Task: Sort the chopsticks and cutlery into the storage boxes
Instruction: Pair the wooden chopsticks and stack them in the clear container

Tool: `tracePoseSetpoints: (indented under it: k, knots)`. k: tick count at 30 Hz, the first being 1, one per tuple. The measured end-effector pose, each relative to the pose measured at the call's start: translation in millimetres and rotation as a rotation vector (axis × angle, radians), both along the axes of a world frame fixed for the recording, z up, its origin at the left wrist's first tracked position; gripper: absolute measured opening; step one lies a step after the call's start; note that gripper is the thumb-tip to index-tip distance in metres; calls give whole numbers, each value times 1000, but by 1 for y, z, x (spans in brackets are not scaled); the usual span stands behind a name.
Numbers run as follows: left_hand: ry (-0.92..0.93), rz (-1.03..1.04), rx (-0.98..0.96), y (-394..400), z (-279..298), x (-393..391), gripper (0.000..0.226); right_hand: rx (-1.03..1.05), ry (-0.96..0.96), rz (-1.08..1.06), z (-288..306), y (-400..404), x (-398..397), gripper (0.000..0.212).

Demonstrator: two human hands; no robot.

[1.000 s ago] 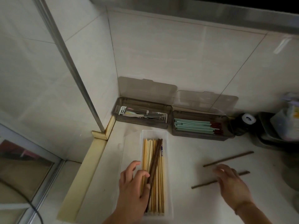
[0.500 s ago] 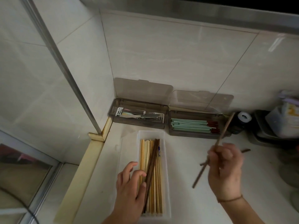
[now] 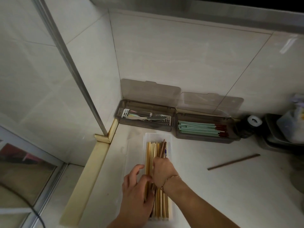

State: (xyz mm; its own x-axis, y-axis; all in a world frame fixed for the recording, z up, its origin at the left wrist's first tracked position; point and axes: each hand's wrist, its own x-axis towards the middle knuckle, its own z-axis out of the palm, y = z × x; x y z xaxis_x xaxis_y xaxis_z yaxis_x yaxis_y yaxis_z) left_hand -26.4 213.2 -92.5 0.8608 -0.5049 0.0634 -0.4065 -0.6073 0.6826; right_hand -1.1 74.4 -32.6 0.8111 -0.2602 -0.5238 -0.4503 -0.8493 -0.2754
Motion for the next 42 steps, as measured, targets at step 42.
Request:
tracePoseSetpoints:
  k: [42]
  knots:
    - [48,61,-201,3,2,0,29,306,-626,-254,5,-20,-25,20]
